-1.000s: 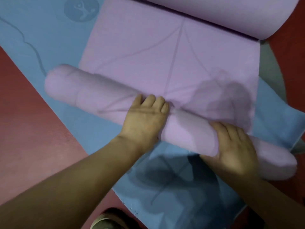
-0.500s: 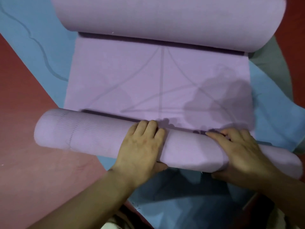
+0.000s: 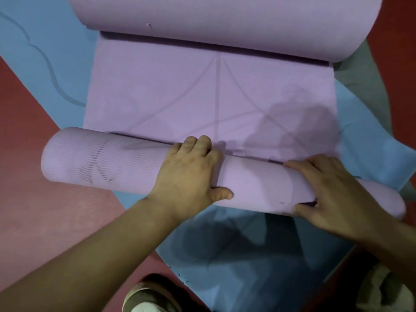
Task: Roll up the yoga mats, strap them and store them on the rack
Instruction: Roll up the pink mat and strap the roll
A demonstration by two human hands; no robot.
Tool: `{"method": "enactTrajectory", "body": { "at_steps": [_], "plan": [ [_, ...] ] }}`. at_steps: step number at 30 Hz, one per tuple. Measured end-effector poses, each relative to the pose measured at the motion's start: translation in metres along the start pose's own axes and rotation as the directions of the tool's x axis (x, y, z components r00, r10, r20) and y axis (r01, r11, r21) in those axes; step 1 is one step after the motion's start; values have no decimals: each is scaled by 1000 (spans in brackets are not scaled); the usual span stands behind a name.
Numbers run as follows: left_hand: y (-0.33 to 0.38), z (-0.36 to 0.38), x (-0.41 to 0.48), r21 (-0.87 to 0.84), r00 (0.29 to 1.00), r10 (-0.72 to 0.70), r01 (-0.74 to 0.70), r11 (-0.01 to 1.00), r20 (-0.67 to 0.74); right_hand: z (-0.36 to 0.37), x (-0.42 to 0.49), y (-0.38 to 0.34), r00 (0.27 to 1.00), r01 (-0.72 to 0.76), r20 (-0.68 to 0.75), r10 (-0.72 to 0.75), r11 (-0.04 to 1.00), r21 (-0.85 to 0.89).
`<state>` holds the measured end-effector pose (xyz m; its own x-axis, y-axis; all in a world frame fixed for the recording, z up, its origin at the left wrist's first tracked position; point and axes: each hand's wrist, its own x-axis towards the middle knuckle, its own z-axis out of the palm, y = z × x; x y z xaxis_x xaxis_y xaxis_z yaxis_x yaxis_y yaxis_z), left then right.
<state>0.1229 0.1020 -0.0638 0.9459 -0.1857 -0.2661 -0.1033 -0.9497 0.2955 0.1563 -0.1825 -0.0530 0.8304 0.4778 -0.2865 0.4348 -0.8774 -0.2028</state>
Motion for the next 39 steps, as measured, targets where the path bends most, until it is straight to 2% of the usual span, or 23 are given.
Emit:
{"method": "enactTrajectory", "body": {
  "at_steps": [2,4,9,12,16,23,27,30,34,37,39],
  "plan": [
    [1,-3,1,-24,999,5,-6,1000,-37,0,2,-13,1000,-7,-15,7,1000,-3],
    [2,-7,3,-33,1000,11,-11,999,-14,5,3,-33,998,3,-66,-2,1000,14],
    [2,-9,6,1,1000,5,-5,1000,19,33,9,-80,974,-102,-199,104,995,18],
    [1,-5,7,50,999,-7,9,999,-35,33,13,-87,966,-131,-225,127,991,-2],
    [-3,2,7,123,983,43,-21,992,-176,21,20,-85,972,-101,-215,93,994,-29],
    [-6,9,2,169,972,35,5,986,-232,13,39,-79,971,-124,-213,105,989,-81],
    [-10,5,10,136,957,64,-27,990,-282,9,46,-80,967,-115,-236,95,991,-73],
    [-16,5,15,163,972,96,-61,985,-214,3,54,-78,970,-102,-228,88,994,-50],
    [-23,3,23,340,996,90,-79,937,-18,7,57,-71,981,-90,-177,74,992,-84],
    [-27,5,37,371,992,101,-68,926,-70,19,61,-66,996,-57,-80,42,980,-191],
    [-30,6,44,336,983,127,-77,939,-131,22,71,-61,995,-69,-85,52,976,-208]
  ]
}}
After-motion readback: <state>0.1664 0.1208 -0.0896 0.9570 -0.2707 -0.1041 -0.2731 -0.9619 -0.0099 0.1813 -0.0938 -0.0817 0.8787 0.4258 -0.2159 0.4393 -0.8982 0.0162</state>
